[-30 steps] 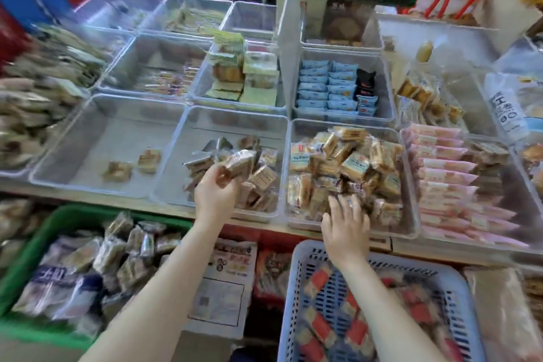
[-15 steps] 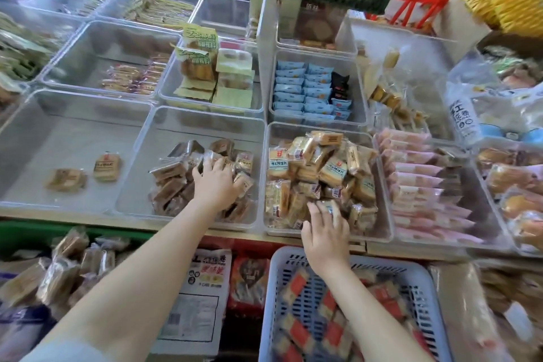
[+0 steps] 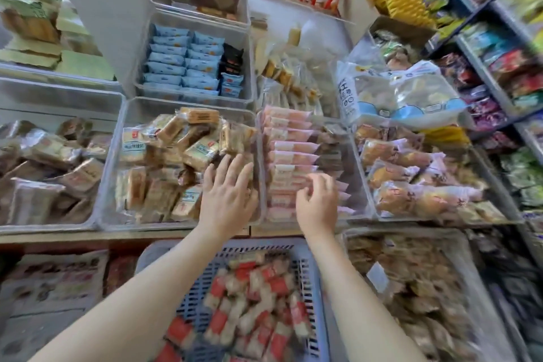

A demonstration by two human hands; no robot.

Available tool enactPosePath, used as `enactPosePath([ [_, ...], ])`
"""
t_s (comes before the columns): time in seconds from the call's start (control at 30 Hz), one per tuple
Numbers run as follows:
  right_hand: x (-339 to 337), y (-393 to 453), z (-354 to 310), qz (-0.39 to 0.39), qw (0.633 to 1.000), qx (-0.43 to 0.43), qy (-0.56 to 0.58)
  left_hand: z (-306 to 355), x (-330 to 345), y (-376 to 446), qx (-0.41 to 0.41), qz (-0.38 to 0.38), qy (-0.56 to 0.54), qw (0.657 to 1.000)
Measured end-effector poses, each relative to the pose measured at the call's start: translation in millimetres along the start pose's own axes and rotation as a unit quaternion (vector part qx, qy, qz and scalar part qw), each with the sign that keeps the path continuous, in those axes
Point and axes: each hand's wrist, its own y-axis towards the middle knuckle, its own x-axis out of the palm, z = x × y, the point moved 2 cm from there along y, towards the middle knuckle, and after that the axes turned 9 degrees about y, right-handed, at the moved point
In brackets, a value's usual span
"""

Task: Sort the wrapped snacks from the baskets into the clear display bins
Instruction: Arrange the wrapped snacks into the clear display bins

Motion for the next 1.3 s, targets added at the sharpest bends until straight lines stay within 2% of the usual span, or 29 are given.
enactPosePath([
  [0.13, -14, 68, 57, -0.054, 0.994, 0.086, -0.048, 17, 28, 0, -0.037, -0.055, 0.09, 0.994],
  [0.3, 5, 132, 78, -0.099, 0.987, 0.026, -0.128, 21, 29, 2, -0.054, -0.054, 0.119, 0.99],
  [0.43, 28, 166, 81, -0.235, 0.947, 0.05, -0.212, 24, 28, 4, -0.064, -0.058, 0.138, 0.987],
  [0.57, 37, 187, 89, -0.314, 0.932, 0.091, -0.156, 25, 28, 6, -0.065, -0.063, 0.152, 0.984],
  [0.63, 36, 186, 94, -0.3, 0.937, 0.086, -0.159, 24, 29, 6, -0.064, -0.063, 0.157, 0.984],
  [0.73, 35, 168, 96, -0.207, 0.968, 0.093, -0.107, 25, 28, 6, -0.062, -0.06, 0.165, 0.982],
  [0.83, 31, 139, 91, -0.123, 0.983, 0.133, -0.038, 25, 26, 6, -0.06, -0.059, 0.16, 0.984],
  [0.97, 14, 96, 93, -0.048, 0.98, 0.177, 0.076, 25, 26, 6, -0.061, -0.052, 0.153, 0.985],
  [1.1, -8, 54, 99, -0.003, 0.971, 0.2, 0.134, 25, 26, 4, -0.059, -0.043, 0.147, 0.986],
  [1.17, -17, 40, 100, 0.004, 0.972, 0.204, 0.119, 25, 26, 4, -0.06, -0.039, 0.142, 0.987],
  [1.3, -28, 29, 98, 0.004, 0.983, 0.184, 0.016, 25, 27, 3, -0.058, -0.03, 0.133, 0.989],
])
